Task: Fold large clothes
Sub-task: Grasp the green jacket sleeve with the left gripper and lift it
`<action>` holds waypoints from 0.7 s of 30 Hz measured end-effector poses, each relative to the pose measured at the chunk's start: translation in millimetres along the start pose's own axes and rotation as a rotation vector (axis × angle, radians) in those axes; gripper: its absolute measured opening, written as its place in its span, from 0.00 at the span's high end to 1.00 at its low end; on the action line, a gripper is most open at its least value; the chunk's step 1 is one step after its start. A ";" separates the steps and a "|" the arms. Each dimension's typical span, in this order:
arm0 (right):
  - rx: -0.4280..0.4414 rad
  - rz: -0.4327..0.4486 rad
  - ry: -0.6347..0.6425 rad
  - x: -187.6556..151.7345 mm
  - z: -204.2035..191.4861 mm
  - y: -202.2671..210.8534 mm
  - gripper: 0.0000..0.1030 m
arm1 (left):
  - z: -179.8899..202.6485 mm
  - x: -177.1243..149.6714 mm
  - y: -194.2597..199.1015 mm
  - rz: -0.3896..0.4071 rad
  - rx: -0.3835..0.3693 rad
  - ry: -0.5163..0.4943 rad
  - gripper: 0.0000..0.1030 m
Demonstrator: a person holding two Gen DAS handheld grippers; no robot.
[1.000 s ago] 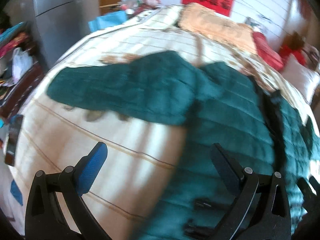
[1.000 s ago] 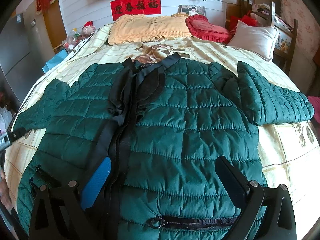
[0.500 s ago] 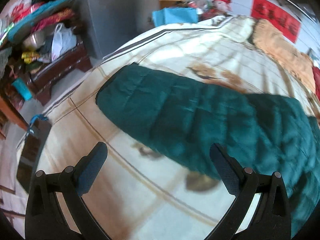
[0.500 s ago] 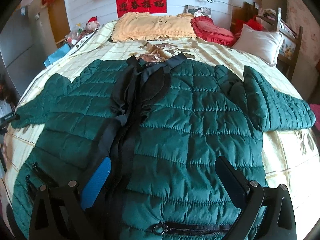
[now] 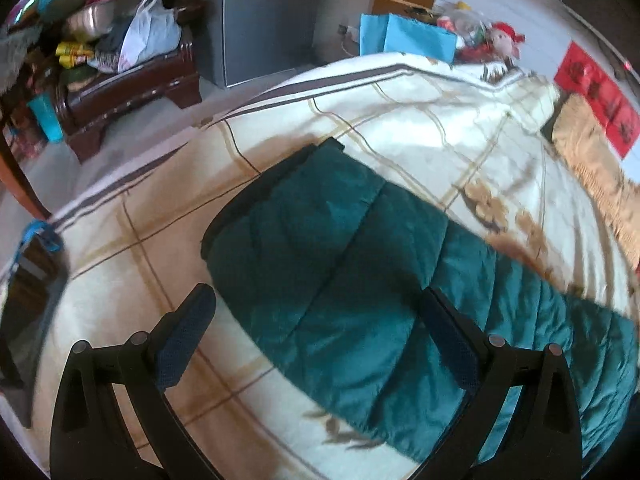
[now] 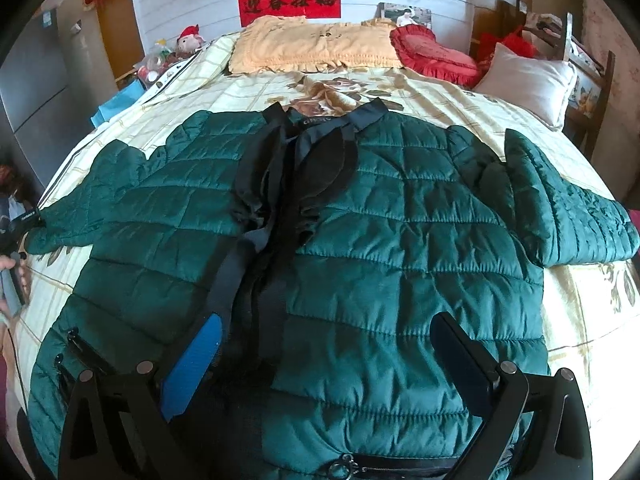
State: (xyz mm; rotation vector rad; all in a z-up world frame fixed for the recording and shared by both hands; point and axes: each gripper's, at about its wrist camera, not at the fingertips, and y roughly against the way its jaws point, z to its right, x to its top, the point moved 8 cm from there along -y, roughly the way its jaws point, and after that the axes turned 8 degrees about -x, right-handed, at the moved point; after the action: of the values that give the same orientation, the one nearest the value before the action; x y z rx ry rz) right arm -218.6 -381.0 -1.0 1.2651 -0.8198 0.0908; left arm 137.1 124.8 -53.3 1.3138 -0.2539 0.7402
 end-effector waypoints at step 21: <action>0.030 -0.022 -0.018 -6.6 2.0 3.2 0.00 | 86.1 -6.6 89.9 0.118 -0.237 -0.159 0.90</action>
State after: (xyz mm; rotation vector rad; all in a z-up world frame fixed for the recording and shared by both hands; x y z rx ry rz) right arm -226.0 -379.2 -2.2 1.3046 -0.8223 0.0748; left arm 96.5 48.1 36.1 1.1397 -0.5343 0.6826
